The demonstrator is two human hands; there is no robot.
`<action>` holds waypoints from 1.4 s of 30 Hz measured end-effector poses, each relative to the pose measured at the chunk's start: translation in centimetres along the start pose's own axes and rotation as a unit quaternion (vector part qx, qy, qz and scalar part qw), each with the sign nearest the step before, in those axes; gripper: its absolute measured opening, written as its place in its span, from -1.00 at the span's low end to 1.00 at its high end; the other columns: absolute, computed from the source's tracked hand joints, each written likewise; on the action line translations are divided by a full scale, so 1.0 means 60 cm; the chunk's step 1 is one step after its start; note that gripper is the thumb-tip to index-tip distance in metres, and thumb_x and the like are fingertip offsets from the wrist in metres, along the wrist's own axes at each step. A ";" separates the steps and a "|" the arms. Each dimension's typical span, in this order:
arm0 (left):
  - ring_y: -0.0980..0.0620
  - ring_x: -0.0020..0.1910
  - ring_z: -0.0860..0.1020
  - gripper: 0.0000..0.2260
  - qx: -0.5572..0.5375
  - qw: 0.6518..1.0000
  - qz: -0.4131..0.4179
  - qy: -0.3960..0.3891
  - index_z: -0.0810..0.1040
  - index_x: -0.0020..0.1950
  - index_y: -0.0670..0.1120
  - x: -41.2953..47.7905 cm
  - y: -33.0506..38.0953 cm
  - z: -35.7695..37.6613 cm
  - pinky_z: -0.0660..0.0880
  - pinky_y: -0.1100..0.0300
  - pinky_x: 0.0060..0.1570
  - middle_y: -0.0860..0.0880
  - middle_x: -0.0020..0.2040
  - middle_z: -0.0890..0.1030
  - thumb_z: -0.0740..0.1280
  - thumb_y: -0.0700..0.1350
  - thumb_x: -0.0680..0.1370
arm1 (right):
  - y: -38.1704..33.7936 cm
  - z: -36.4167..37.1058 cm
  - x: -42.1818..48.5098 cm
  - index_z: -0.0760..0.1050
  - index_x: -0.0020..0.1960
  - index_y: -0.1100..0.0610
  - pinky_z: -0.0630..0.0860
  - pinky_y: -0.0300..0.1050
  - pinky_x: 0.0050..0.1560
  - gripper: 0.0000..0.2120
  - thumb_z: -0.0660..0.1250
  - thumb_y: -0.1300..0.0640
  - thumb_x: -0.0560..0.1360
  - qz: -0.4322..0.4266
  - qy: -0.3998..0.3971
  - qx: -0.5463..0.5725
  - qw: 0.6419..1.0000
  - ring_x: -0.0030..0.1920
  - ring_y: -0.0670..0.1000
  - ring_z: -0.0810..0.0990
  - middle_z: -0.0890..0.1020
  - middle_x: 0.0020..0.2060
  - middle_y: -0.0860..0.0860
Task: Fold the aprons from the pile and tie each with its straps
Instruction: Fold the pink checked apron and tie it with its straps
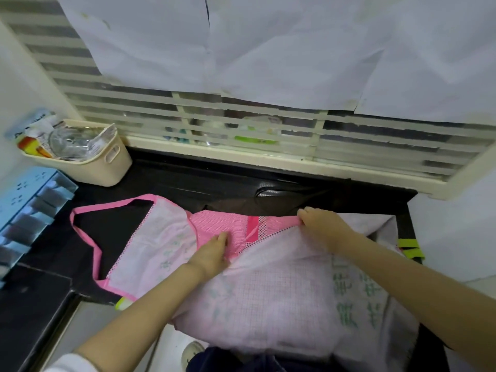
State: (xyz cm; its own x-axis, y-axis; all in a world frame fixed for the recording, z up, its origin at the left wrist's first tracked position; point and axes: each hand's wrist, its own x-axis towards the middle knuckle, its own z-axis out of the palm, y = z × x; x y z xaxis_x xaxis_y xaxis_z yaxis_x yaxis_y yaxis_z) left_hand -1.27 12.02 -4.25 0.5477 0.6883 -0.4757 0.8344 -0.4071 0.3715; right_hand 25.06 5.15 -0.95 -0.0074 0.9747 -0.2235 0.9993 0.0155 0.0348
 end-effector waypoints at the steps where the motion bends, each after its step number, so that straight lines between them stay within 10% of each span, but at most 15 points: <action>1: -0.17 0.15 0.48 -0.54 -0.003 1.000 -0.010 0.001 0.21 0.38 -0.15 0.004 0.002 0.004 0.37 0.14 0.03 -0.15 0.25 0.36 0.30 -0.17 0.53 | -0.005 -0.005 -0.009 0.40 0.17 0.21 0.30 -0.08 -0.17 -0.81 0.10 0.23 0.59 -0.007 0.028 0.020 0.999 0.05 0.15 0.55 0.50 0.08 0.11; 5: -0.11 0.31 0.39 -0.43 -0.072 0.997 -0.030 0.012 0.15 0.47 -0.13 0.024 0.019 0.032 0.35 0.05 0.28 -0.14 0.38 0.33 0.30 0.00 0.56 | -0.044 0.006 -0.061 0.42 0.18 0.17 0.28 -0.13 -0.19 -0.76 0.03 0.13 0.64 -0.066 0.022 0.054 0.996 0.00 0.07 0.54 0.51 0.09 0.07; 11: -0.12 0.22 0.43 -0.52 -0.065 0.998 -0.018 -0.005 0.26 0.34 -0.20 0.043 0.051 0.075 0.39 0.05 0.22 -0.18 0.28 0.41 0.33 -0.03 0.54 | -0.057 0.036 -0.104 0.35 0.30 0.11 0.34 -0.17 0.19 -0.67 0.15 -0.01 0.59 -0.043 -0.061 0.066 0.995 0.20 0.00 0.44 0.45 0.27 0.01; 18: -0.05 0.02 0.51 -0.92 -0.057 0.998 0.004 -0.032 0.55 -0.01 -0.18 0.053 0.058 0.089 0.40 0.22 0.02 -0.14 0.06 0.57 0.33 -0.20 0.54 | -0.020 0.048 -0.104 0.47 0.14 0.10 0.40 -0.14 0.02 -0.76 0.07 0.14 0.61 -0.004 -0.057 -0.022 0.998 0.09 0.04 0.53 0.58 0.11 0.02; 27: 0.15 -0.37 0.30 -0.76 -0.278 0.931 0.157 0.174 0.29 -0.26 -0.08 -0.009 0.159 -0.013 0.27 0.32 -0.34 -0.03 -0.35 0.38 0.28 -0.18 0.56 | -0.007 0.114 -0.114 0.47 0.12 0.11 0.28 -0.15 0.23 -0.74 0.03 0.16 0.61 -0.048 -0.028 -0.018 0.998 0.11 0.04 0.51 0.59 0.11 0.03; 39: 0.10 -0.44 0.29 -0.61 0.079 0.984 0.099 -0.122 0.25 -0.40 -0.07 -0.132 -0.001 0.124 0.19 0.25 -0.41 0.00 -0.42 0.37 0.22 0.04 0.58 | 0.021 0.141 -0.107 0.48 0.20 0.17 0.35 -0.12 0.17 -0.72 0.04 0.18 0.62 -0.034 -0.025 0.001 0.999 0.20 0.07 0.47 0.53 0.17 0.08; 42: 0.06 -0.30 0.41 -0.72 0.177 0.979 0.052 -0.086 0.42 -0.26 -0.07 -0.149 0.001 0.119 0.30 0.21 -0.31 -0.05 -0.19 0.57 0.21 0.08 0.55 | 0.022 0.145 -0.109 0.57 0.02 0.27 0.44 -0.01 0.06 -0.80 0.17 0.27 0.56 -0.040 0.000 0.037 0.999 0.04 0.18 0.57 0.62 -0.02 0.21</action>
State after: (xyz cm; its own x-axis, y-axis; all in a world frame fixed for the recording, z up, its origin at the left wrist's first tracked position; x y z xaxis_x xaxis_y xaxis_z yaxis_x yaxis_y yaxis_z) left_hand -5.66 1.57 -5.64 0.6068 0.5332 -0.5895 0.7266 -0.6728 0.1393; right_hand 26.78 -3.14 -7.89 -0.0873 0.9710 -0.2227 0.9955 0.0769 -0.0552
